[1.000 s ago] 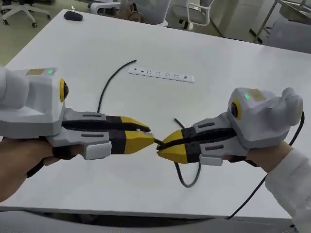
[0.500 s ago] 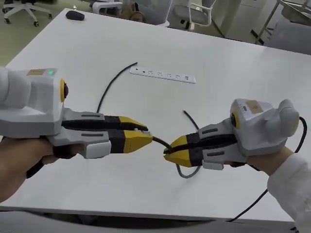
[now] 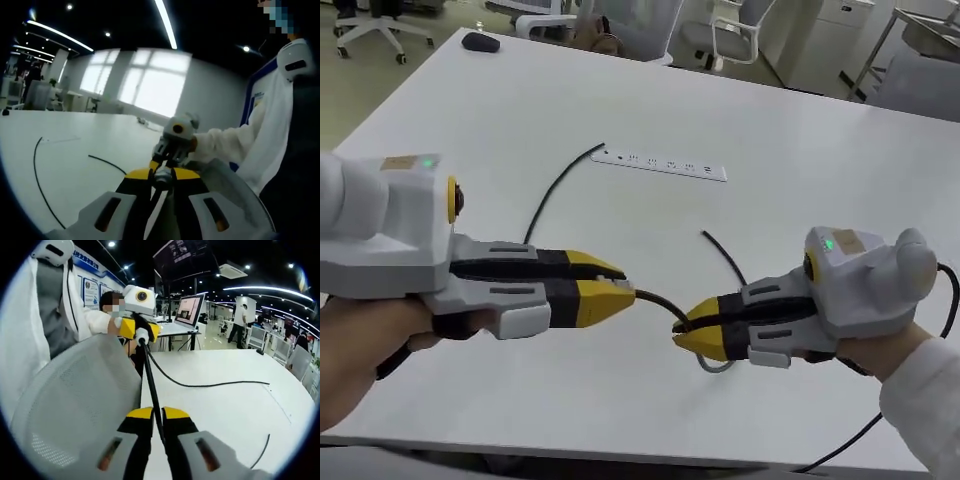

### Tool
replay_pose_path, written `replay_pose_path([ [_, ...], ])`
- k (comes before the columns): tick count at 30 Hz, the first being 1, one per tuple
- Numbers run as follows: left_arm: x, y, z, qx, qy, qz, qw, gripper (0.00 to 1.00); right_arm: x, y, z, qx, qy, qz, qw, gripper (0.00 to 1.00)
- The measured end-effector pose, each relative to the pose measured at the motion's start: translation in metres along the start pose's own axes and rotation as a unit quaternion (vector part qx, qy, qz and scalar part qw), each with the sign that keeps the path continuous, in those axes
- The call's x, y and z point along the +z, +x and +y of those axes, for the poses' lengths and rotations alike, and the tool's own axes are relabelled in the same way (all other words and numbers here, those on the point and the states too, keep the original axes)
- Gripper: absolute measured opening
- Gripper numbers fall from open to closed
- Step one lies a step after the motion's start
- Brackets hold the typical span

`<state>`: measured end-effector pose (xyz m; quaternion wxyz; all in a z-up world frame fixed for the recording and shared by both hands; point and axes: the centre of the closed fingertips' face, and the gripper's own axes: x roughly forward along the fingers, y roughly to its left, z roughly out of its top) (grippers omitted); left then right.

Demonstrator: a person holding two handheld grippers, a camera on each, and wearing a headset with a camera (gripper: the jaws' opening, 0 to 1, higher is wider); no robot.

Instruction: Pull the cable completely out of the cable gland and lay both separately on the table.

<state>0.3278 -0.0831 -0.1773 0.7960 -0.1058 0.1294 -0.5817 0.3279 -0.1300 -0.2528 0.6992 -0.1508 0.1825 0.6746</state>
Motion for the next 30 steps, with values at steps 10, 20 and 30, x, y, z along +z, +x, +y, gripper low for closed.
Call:
replay_pose_path([
  [10,-0.002,0.002,0.000,0.001,0.008,0.005,1.0000,0.17,0.067,-0.014,0.015,0.016,-0.020,-0.100,0.9947,0.26],
  [20,-0.003,0.002,-0.001,0.001,0.018,0.005,0.9998,0.17,0.076,0.004,0.024,0.041,-0.036,-0.088,0.9946,0.19],
  [30,0.000,0.002,-0.004,-0.001,0.027,-0.001,0.9996,0.17,0.071,0.009,0.023,0.041,-0.053,-0.069,0.9953,0.04],
])
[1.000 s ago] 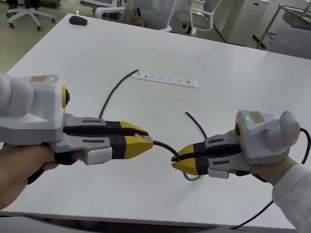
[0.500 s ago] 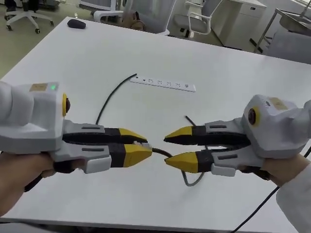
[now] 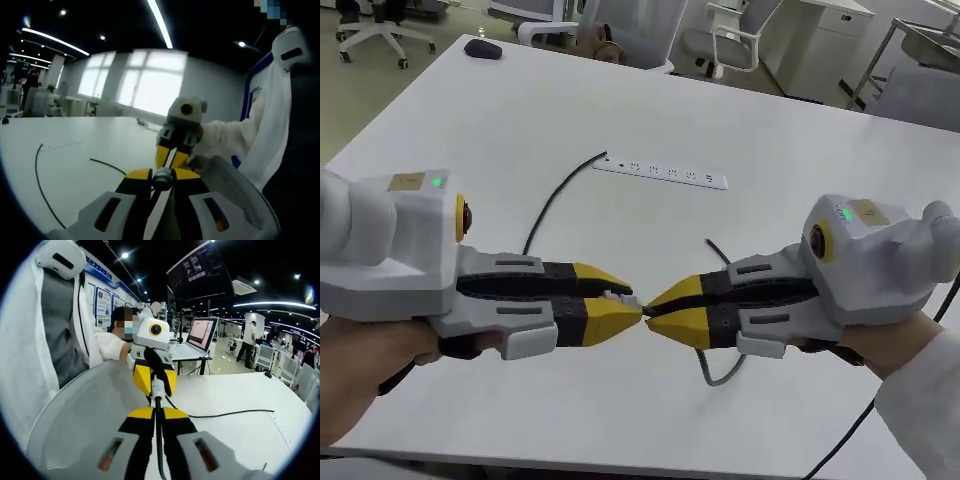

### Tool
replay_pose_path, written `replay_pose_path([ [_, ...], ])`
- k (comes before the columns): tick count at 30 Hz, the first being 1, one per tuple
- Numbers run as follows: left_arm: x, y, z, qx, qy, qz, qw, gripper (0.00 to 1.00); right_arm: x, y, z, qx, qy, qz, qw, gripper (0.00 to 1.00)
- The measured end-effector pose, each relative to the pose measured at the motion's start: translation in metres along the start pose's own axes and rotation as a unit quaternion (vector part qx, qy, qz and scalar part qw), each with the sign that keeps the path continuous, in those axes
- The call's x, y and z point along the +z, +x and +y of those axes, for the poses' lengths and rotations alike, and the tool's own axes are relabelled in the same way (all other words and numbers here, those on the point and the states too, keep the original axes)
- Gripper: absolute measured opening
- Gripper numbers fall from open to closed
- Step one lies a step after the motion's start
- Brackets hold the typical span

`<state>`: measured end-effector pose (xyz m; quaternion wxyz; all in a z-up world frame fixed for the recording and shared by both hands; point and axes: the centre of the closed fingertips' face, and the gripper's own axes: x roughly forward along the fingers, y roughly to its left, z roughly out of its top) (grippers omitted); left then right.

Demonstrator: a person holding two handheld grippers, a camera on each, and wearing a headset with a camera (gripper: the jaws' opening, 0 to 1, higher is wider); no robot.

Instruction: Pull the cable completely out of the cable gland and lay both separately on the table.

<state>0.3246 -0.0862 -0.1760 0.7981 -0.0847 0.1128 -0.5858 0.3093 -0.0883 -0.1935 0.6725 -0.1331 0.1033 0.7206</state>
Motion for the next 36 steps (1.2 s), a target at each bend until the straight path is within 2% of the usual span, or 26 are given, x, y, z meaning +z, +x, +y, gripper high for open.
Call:
replay_pose_path([
  [9,-0.001,-0.001,0.001,0.001,0.001,0.003,1.0000,0.17,-0.004,-0.001,-0.001,0.000,-0.001,0.005,1.0000,0.04],
  [14,0.002,-0.003,0.004,0.006,-0.004,-0.005,1.0000,0.17,-0.009,-0.008,-0.006,-0.009,0.002,0.008,0.9999,0.04],
  [24,-0.001,-0.003,0.007,0.012,-0.002,0.000,0.9999,0.17,-0.028,-0.017,-0.010,-0.025,0.018,0.023,0.9993,0.04],
  [30,0.002,-0.005,0.009,0.017,-0.005,-0.006,0.9998,0.17,-0.036,-0.021,-0.013,-0.032,0.025,0.030,0.9987,0.04],
  [36,0.000,-0.005,0.011,0.020,-0.007,-0.002,0.9998,0.17,-0.043,-0.022,-0.016,-0.039,0.036,0.034,0.9980,0.04],
])
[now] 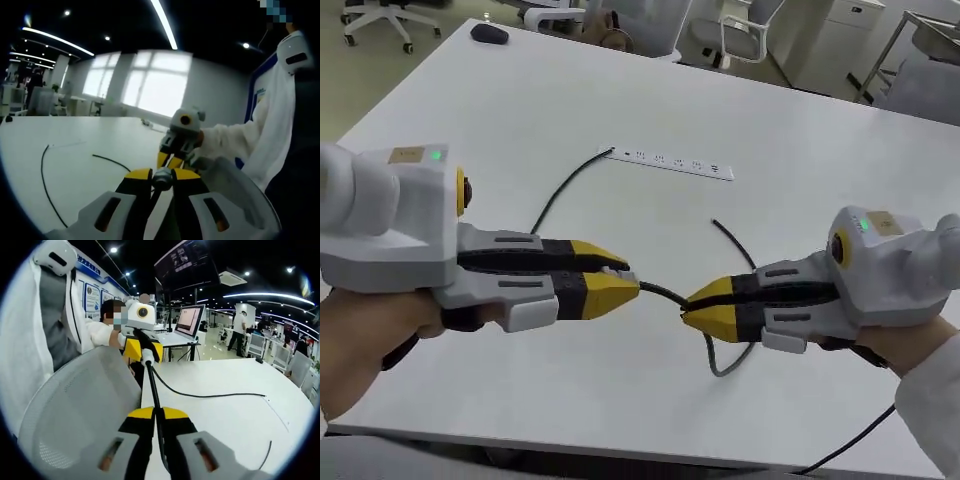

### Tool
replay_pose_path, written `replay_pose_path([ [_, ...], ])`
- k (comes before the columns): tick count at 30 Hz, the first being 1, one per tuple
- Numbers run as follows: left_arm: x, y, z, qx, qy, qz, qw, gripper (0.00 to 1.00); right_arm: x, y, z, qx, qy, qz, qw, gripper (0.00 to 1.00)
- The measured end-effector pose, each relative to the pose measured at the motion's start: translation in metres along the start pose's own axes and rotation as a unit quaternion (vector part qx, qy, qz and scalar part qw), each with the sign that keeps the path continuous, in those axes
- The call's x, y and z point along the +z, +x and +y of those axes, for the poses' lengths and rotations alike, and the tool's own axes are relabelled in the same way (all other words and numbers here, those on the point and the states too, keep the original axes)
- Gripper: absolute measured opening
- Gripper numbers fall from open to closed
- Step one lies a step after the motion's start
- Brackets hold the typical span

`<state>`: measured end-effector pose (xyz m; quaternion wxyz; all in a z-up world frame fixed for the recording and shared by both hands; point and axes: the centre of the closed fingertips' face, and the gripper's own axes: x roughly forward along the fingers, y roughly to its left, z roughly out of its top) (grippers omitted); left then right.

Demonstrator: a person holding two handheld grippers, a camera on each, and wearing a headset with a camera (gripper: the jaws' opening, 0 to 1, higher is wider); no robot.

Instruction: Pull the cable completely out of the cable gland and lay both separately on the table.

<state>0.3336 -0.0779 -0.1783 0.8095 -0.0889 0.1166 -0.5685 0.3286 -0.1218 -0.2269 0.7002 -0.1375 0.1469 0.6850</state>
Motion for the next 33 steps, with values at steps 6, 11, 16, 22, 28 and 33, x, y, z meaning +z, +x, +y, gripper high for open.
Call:
replay_pose_path([
  [6,-0.0022,0.0009,0.0002,0.001,0.002,0.006,1.0000,0.17,-0.0036,0.0018,0.0006,-0.001,0.006,0.001,1.0000,0.04],
  [11,-0.0015,0.0010,0.0008,0.001,-0.001,0.005,1.0000,0.17,-0.0026,0.0007,0.0001,-0.002,0.007,-0.001,1.0000,0.04],
  [16,-0.0018,0.0008,0.0011,0.003,-0.002,0.005,1.0000,0.17,-0.0030,0.0012,0.0005,-0.001,0.009,0.000,1.0000,0.04],
  [22,-0.0015,0.0005,0.0006,0.004,-0.003,0.005,1.0000,0.17,-0.0035,0.0020,0.0011,0.000,0.012,0.000,0.9999,0.04],
  [28,-0.0010,0.0005,-0.0001,0.004,-0.001,0.005,1.0000,0.17,-0.0035,0.0016,0.0004,0.000,0.012,-0.002,0.9999,0.04],
  [33,-0.0007,0.0001,0.0003,0.005,-0.001,0.004,1.0000,0.17,-0.0034,0.0022,0.0000,0.001,0.012,-0.001,0.9999,0.04],
])
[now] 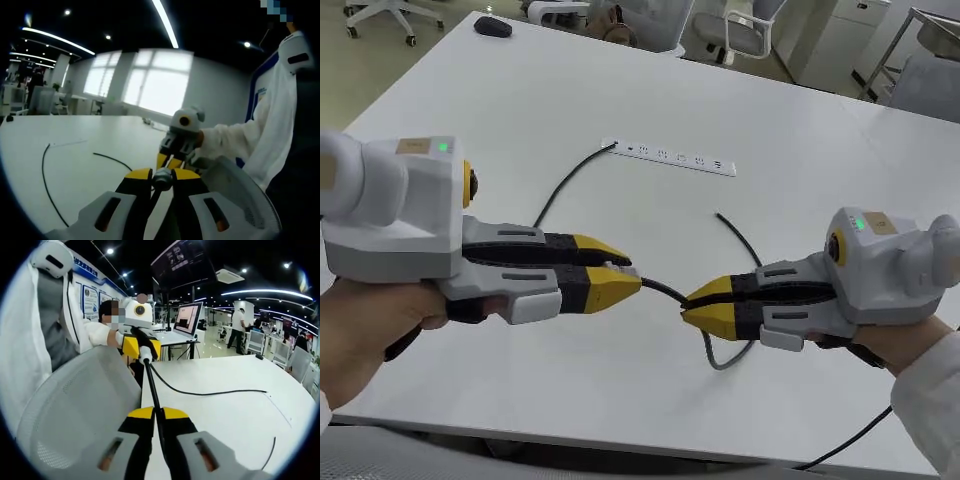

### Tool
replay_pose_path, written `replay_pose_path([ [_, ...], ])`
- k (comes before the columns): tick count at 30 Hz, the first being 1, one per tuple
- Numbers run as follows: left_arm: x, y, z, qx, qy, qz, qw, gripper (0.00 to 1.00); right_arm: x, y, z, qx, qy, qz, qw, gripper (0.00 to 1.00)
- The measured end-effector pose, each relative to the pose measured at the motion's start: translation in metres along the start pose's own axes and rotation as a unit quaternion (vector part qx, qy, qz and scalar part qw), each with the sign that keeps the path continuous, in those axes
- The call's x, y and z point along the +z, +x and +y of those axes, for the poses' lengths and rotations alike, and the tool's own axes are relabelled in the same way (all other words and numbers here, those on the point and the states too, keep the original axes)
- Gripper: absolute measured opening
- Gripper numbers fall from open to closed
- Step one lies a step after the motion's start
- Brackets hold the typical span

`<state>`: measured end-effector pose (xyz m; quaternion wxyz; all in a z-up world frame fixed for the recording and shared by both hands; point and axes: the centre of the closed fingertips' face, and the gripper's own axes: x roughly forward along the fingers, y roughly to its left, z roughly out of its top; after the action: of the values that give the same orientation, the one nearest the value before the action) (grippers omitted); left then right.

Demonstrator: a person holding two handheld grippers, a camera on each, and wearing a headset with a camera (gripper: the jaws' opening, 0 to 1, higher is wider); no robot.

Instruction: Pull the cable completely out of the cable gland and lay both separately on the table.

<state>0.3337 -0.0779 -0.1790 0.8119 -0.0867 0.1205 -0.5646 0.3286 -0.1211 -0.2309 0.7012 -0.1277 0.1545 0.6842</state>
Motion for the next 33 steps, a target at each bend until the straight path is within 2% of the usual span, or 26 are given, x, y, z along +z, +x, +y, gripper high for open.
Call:
replay_pose_path([
  [4,0.001,-0.001,0.001,0.002,-0.001,-0.003,1.0000,0.17,0.005,-0.003,-0.001,-0.001,0.005,0.000,1.0000,0.05],
  [6,0.002,-0.001,0.001,0.002,-0.001,-0.005,1.0000,0.17,0.013,-0.005,0.000,-0.004,-0.002,-0.013,0.9999,0.09],
  [7,0.002,0.000,0.000,0.001,-0.002,-0.005,1.0000,0.17,0.022,-0.005,0.002,-0.002,-0.002,-0.027,0.9996,0.12],
  [10,-0.001,0.001,-0.001,-0.002,0.002,0.002,1.0000,0.17,0.038,-0.003,0.011,0.013,-0.015,-0.042,0.9989,0.18],
  [14,-0.002,0.002,-0.003,-0.007,0.003,0.004,1.0000,0.17,0.046,0.007,0.023,0.036,-0.044,-0.026,0.9981,0.21],
  [19,-0.003,0.002,-0.005,-0.011,0.005,0.007,0.9999,0.17,0.049,0.016,0.022,0.035,-0.064,-0.011,0.9973,0.20],
  [24,-0.004,0.002,-0.006,-0.013,0.007,0.009,0.9999,0.17,0.049,0.017,0.024,0.047,-0.070,-0.008,0.9964,0.09],
  [27,-0.004,0.002,-0.006,-0.014,0.007,0.009,0.9998,0.17,0.047,0.017,0.021,0.042,-0.073,-0.003,0.9964,0.04],
  [33,-0.003,0.003,-0.007,-0.016,0.004,0.008,0.9998,0.17,0.040,0.016,0.020,0.043,-0.068,0.005,0.9967,0.04],
])
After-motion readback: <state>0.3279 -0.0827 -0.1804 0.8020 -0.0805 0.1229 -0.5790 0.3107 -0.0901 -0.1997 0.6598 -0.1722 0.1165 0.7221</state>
